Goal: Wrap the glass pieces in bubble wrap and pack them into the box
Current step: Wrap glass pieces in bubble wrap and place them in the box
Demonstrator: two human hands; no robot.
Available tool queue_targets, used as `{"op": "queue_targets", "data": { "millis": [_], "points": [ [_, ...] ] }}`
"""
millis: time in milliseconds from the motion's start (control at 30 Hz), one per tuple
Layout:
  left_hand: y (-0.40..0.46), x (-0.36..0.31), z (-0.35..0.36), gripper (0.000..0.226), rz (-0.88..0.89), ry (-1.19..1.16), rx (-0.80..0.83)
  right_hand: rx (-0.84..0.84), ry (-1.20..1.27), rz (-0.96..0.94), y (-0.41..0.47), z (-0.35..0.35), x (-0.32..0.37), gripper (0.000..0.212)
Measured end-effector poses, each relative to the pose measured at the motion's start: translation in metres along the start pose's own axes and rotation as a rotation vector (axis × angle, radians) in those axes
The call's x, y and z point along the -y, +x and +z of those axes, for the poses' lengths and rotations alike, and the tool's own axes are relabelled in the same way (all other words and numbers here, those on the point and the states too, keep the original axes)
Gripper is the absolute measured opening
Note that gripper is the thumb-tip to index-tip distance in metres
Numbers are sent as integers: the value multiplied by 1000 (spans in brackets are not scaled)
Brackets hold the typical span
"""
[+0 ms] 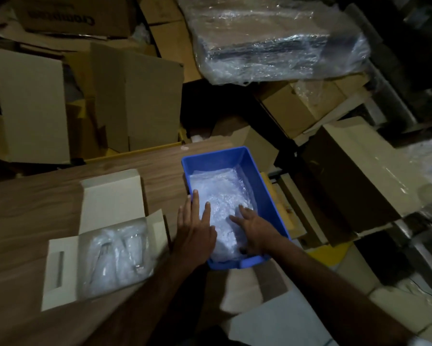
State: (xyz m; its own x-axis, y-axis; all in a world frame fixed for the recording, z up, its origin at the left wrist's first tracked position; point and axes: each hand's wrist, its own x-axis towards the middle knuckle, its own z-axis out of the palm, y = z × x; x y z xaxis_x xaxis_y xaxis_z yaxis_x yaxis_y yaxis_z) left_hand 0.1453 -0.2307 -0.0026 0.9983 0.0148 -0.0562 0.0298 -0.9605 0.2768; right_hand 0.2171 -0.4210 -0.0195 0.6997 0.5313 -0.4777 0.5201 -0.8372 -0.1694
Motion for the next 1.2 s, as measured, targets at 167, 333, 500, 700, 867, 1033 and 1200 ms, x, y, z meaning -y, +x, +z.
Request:
{"op": "queue_targets", "data": {
  "millis": [167,333,500,700,867,1033,1200],
  "points": [
    [5,6,16,73,-58,-18,57,99,49,5,45,19,-14,62],
    [1,4,18,73,-14,-91,15,26,361,110,58,28,-30,33],
    [2,4,16,76,-25,-141,17,-39,527,-29,62,32,-41,13],
    [3,2,16,76,-40,-130,21,-84,486,-71,43,34,-39,36],
    [4,3,16,78,-35,-111,28,-167,305,-124,28,13,-38,39],
    [3,5,15,79,-15,-133,27,-368,478,-166,13,4,-31,37],
    [6,14,16,97,10,-87,77,-615,546,-203,3,-8,-22,28]
  ]
}}
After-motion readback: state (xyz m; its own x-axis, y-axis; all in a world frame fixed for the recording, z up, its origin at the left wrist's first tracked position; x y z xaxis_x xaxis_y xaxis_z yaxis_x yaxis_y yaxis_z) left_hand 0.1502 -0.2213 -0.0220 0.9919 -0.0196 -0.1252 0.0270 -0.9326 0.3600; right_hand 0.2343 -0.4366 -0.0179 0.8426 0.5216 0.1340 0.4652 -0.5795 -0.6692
